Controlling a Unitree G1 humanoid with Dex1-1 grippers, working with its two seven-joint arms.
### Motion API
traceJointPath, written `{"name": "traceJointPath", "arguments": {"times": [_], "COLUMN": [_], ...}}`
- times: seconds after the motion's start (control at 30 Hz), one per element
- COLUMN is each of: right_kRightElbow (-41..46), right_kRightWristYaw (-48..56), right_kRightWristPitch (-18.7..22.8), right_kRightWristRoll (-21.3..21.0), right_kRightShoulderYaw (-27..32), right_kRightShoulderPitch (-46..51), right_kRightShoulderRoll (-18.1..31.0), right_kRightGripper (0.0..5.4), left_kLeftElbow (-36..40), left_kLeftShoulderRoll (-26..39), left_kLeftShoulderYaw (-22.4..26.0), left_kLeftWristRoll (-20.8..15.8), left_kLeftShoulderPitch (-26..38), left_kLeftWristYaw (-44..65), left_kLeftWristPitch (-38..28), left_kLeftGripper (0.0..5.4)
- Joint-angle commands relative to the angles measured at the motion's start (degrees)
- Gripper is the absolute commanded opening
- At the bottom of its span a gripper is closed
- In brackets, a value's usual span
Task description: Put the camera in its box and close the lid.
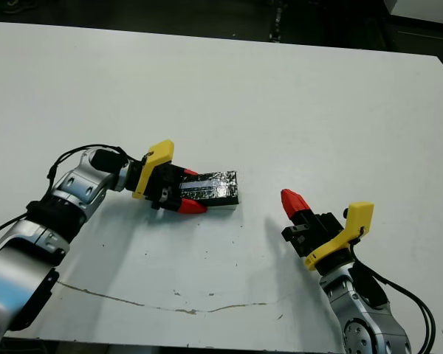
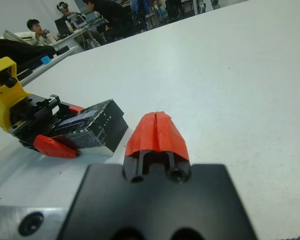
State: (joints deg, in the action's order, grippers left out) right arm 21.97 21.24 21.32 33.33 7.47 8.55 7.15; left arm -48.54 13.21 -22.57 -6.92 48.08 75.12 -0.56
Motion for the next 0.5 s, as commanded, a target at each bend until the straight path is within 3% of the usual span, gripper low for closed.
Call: {"name": "traceJointPath", "arguments": {"times": [0.03, 0.23, 0.33, 0.5], "right_kRightElbow": [-0.2, -0.8, -0.8, -0.6], "right_kRightWristYaw": [-0.1, 0.6, 0.6, 0.1], "right_kRightWristPitch": [-0.2, -0.8, -1.1, -0.8], "right_kRightWristRoll": [0.4, 0.3, 0.3, 0.3], "right_kRightShoulderYaw": [0.6, 0.5, 0.5, 0.5], "right_kRightShoulderPitch": [0.5, 0.4, 0.4, 0.6], "right_kRightShoulderRoll": [0.5, 0.5, 0.3, 0.4], "right_kRightGripper": [0.0, 0.0, 0.0, 0.0], "left_kLeftElbow": [-4.9, -3.2, 4.1, 13.3], "left_kLeftShoulderRoll": [-5.7, -6.6, -5.9, -3.4], "left_kLeftShoulderYaw": [-3.0, -4.5, -6.1, -7.5], "left_kLeftWristRoll": [3.9, 5.9, 8.2, 10.4], "left_kLeftShoulderPitch": [-1.8, -1.0, -2.5, -5.3], "left_kLeftWristYaw": [1.0, -0.4, -4.3, -5.8], "left_kLeftWristPitch": [0.0, 2.6, 9.2, 7.6], "left_kLeftGripper": [3.16, 3.16, 3.16, 3.84]}}
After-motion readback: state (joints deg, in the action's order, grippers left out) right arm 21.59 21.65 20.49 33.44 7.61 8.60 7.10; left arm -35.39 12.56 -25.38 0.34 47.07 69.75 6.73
